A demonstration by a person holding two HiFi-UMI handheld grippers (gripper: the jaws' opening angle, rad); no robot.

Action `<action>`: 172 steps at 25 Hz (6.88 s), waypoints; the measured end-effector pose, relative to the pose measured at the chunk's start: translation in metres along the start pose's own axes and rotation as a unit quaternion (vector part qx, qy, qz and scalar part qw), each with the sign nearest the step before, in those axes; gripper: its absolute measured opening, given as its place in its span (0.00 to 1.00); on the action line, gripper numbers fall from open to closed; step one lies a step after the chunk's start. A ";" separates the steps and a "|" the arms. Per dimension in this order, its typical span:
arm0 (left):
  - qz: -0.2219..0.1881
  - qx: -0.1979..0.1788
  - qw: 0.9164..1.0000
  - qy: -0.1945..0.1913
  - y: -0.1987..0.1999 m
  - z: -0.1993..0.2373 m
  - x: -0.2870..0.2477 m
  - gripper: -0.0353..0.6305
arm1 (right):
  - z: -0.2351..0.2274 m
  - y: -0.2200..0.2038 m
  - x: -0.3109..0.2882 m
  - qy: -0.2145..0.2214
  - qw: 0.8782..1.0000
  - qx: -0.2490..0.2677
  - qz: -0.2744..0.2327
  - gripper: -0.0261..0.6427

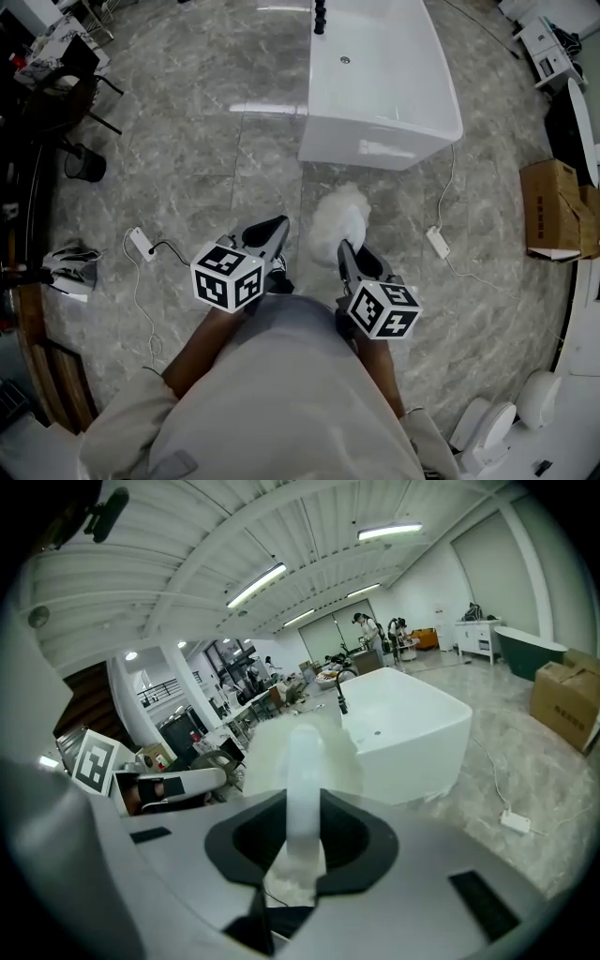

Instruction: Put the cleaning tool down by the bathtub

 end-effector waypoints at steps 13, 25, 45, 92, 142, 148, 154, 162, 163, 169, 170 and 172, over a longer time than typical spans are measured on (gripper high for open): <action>-0.009 0.009 1.000 0.003 0.023 0.044 0.005 0.06 | 0.026 0.020 -0.049 0.001 1.000 0.010 0.005 0.15; 0.004 0.020 1.000 0.014 0.032 0.061 -0.016 0.06 | 0.019 0.036 -0.080 0.014 1.000 0.009 0.016 0.15; -0.015 0.013 0.998 0.056 0.164 0.134 -0.153 0.06 | -0.045 0.186 -0.222 0.055 0.998 0.014 0.015 0.15; -0.035 0.029 0.995 0.087 0.243 0.196 -0.266 0.06 | -0.104 0.317 -0.341 0.082 0.994 0.065 0.035 0.15; -0.023 0.064 0.988 0.136 0.263 0.258 -0.263 0.06 | -0.121 0.260 -0.504 0.060 0.972 0.094 0.206 0.15; -0.021 0.069 0.987 0.140 0.263 0.262 -0.260 0.06 | -0.121 0.254 -0.515 0.053 0.969 0.095 0.220 0.15; -0.020 0.073 0.987 0.144 0.265 0.267 -0.258 0.06 | -0.123 0.248 -0.528 0.047 0.966 0.098 0.234 0.15; -0.016 0.078 0.985 0.153 0.265 0.274 -0.256 0.06 | -0.129 0.237 -0.547 0.037 0.962 0.099 0.253 0.15; -0.015 0.079 0.985 0.154 0.265 0.275 -0.255 0.06 | -0.130 0.236 -0.550 0.036 0.961 0.099 0.255 0.15; -0.012 0.083 0.984 0.159 0.267 0.281 -0.251 0.06 | -0.132 0.227 -0.564 0.028 0.957 0.101 0.271 0.15; -0.011 0.084 0.984 0.160 0.266 0.283 -0.250 0.06 | -0.132 0.225 -0.566 0.026 0.956 0.101 0.274 0.15; -0.010 0.085 0.983 0.161 0.265 0.286 -0.248 0.06 | -0.132 0.221 -0.572 0.022 0.955 0.101 0.279 0.15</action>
Point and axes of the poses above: the fingertips, and each gripper's own axes: x backward along the fingers, z to its left, y out of its top, the point moved 6 cm from there along x, backward along the fingers, and after that the axes turned 7 degrees about -y, right-handed, at the moved point
